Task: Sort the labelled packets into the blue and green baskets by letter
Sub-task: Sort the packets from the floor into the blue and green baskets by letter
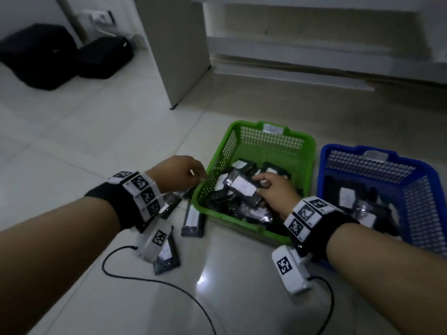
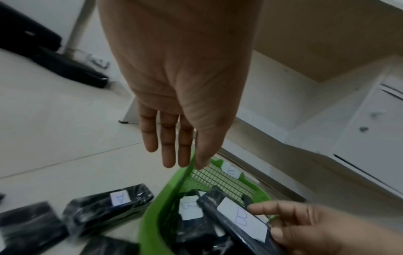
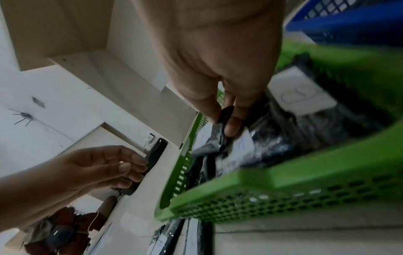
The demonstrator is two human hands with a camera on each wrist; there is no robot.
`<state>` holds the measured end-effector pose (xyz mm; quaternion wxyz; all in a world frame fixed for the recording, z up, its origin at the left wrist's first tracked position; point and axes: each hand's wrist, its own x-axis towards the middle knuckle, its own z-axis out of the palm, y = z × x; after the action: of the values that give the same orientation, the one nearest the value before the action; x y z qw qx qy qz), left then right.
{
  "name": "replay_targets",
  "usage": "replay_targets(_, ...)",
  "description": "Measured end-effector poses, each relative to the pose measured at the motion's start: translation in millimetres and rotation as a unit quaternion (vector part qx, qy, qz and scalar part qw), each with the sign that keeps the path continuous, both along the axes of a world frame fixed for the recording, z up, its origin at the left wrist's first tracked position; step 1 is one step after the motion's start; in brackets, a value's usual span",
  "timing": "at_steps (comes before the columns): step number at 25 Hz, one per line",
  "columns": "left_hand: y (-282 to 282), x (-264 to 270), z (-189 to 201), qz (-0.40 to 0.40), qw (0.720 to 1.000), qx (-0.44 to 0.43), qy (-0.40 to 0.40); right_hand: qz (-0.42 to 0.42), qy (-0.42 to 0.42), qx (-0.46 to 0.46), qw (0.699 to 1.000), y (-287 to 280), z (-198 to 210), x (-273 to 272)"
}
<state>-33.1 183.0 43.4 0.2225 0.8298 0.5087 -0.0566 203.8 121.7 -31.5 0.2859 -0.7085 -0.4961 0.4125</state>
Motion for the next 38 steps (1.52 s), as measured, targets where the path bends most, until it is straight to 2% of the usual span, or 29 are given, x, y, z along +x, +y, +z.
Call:
replay_targets(3,3,-42,-34,0.053,0.997,-0.004,-0.052,-0.074,-0.097,0.054,0.991,-3,-12,-32)
replay_targets(6,-3,-77,-62,0.074,0.994,-0.012,-0.073,-0.077,-0.193,0.132,0.969,-22,0,-67)
replay_targets(9,-21,-109,-87,0.042,0.995,-0.065,-0.061,0.024,-0.134,0.172,0.976,-40,-2,-113)
replay_targets(12,-39,-132,-108,0.013,0.997,-0.072,-0.019,0.139,-0.113,0.133,0.975,-49,-25,-150)
replay_targets(14,-47,-140,-119,0.018,0.998,-0.058,-0.009,0.199,-0.184,0.105,0.957,-49,-44,-165)
replay_targets(17,-56,-144,-128,-0.004,1.0,-0.024,0.007,0.268,-0.335,0.056,0.901,-46,-63,-177)
replay_targets(20,-60,-144,-134,-0.013,0.999,-0.03,0.025,0.284,-0.374,0.025,0.882,-44,-73,-176)
replay_targets(23,-61,-141,-136,0.002,0.998,-0.053,0.017,0.271,-0.329,0.033,0.904,-49,-79,-169)
replay_targets(26,-65,-135,-135,0.002,0.999,-0.051,0.012,0.201,-0.262,0.064,0.942,-55,-84,-171)
replay_targets(29,-75,-128,-136,-0.032,0.998,-0.026,0.038,0.135,-0.168,0.009,0.976,-53,-84,-174)
replay_targets(32,-78,-120,-134,-0.036,0.994,-0.023,0.101,0.149,-0.157,-0.01,0.976,-53,-84,-172)
replay_targets(34,-75,-119,-131,-0.022,0.992,-0.047,0.113,0.165,-0.127,-0.012,0.978,-57,-81,-171)
replay_targets(36,-70,-122,-125,0.005,0.993,-0.099,0.071,0.16,-0.099,0.006,0.982,-62,-73,-167)
replay_targets(38,-63,-126,-118,0.057,0.984,-0.169,-0.002,0.148,-0.082,0.04,0.985,-64,-61,-163)
